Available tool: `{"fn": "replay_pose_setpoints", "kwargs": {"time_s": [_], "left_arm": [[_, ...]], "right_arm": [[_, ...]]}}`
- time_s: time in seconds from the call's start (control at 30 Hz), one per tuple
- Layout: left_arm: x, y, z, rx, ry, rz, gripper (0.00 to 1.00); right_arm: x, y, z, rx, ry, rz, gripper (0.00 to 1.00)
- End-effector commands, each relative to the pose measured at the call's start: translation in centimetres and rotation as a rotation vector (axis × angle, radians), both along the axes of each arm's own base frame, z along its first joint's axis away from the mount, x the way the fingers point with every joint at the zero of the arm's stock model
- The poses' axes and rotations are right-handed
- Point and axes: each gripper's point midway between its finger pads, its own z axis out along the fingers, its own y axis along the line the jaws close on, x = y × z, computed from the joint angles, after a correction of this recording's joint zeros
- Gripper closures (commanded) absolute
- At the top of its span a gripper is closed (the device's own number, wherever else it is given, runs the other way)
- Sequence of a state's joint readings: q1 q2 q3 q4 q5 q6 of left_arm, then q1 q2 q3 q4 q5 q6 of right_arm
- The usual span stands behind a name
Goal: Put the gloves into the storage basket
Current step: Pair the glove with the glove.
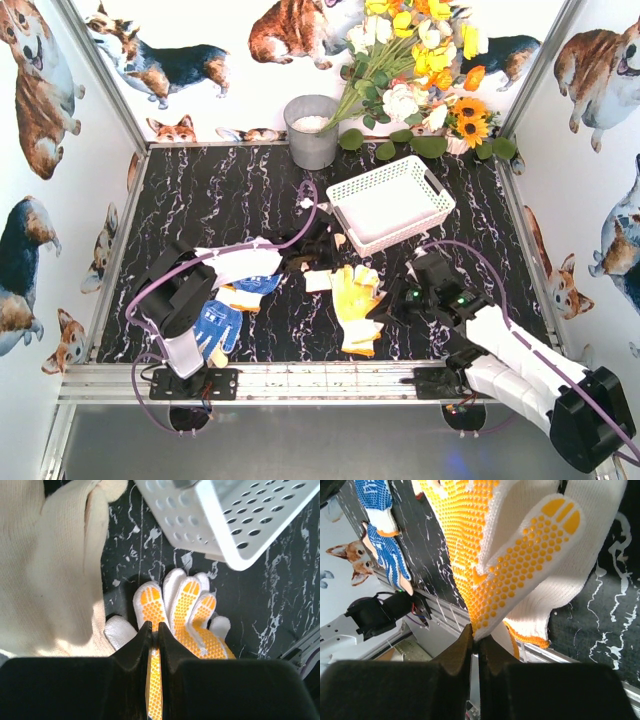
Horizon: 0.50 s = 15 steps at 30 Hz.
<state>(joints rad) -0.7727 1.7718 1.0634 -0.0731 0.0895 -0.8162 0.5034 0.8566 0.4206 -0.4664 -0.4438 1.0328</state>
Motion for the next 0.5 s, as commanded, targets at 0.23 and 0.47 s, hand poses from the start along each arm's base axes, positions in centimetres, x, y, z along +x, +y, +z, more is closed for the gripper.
{"fn": "replay_pose_setpoints", "kwargs": {"time_s": [0.23,0.47], "left_arm": [[1.1,-0.9,-0.2,0.004,-0.044,-0.015,1.0],[1.1,-0.7,-0.7,0.027,-0.049,-0.022,1.0]], "right_arm": [[-1.0,1.0,-2.5,-0.007,0.089,-0.057,1.0],[-0.4,0.2,-2.9,-0.075,0.062,-0.08,1.0]]}}
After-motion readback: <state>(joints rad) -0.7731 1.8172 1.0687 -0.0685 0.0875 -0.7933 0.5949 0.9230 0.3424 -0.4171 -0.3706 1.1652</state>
